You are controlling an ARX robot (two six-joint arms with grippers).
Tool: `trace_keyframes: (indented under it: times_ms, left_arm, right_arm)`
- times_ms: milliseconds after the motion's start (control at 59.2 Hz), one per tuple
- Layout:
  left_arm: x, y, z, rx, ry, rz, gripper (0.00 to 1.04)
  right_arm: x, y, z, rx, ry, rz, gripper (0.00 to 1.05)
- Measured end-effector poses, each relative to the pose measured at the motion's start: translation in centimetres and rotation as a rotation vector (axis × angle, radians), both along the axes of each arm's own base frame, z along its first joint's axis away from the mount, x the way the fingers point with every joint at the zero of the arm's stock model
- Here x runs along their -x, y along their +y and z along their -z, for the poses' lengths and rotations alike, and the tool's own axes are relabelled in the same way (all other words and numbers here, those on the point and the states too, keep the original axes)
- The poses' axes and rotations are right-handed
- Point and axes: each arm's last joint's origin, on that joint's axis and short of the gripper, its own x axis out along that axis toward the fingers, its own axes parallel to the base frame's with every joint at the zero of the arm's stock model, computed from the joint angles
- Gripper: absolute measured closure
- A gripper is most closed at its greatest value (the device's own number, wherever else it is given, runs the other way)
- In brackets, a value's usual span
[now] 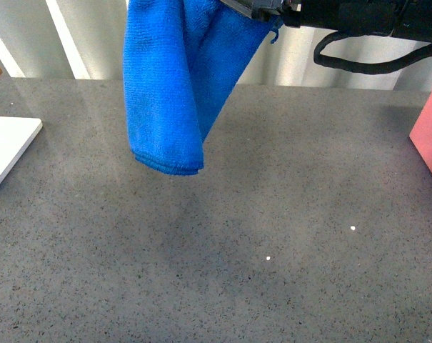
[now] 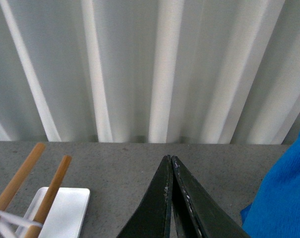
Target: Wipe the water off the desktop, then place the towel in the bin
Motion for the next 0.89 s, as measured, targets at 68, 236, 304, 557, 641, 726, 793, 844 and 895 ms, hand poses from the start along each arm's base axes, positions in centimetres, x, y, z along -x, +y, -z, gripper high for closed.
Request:
trace_keyframes:
  times_ms: [68, 236, 304, 557, 641, 726, 793, 844, 895]
  left_arm:
    - [0.8, 0.4, 0.5, -0.001, 0.002, -0.006, 1.01]
    - [2.5, 1.0, 1.2, -0.002, -0.006, -0.002, 1.01]
    - [3.1, 1.2, 1.5, -0.002, -0.003, 0.0, 1.01]
    - [5.2, 2.5, 2.3, -0.002, -0.001, -0.009, 1.01]
    - [5.8, 2.5, 2.6, -0.002, -0.002, -0.007, 1.01]
    - [6.3, 2.5, 2.7, -0.002, -0.001, -0.005, 1.01]
    - [6.6, 2.5, 2.8, -0.002, -0.002, -0.005, 1.01]
    - [6.9, 2.5, 3.2, -0.002, -0.009, -0.005, 1.01]
    - [7.1, 2.5, 3.4, -0.002, -0.016, -0.005, 1.01]
  right_arm:
    - [0.0, 0.0, 0.0, 0.0, 0.0, 0.002, 1.0]
    - [0.2, -0.1, 0.3, 0.0, 0.003, 0.004, 1.0]
    - [0.3, -0.2, 0.4, -0.001, 0.002, 0.011, 1.0]
    - [0.4, -0.5, 0.6, 0.001, 0.01, 0.023, 1.0]
    - [0.3, -0.6, 0.7, 0.003, 0.016, 0.026, 1.0]
    - [0.4, -0.6, 0.9, 0.01, 0.028, 0.031, 1.0]
    - [0.4, -0.7, 1.0, 0.013, 0.034, 0.033, 1.0]
    - [0.4, -0.8, 1.0, 0.015, 0.034, 0.036, 1.0]
    - [0.5, -0.8, 1.1, 0.017, 0.033, 0.038, 1.0]
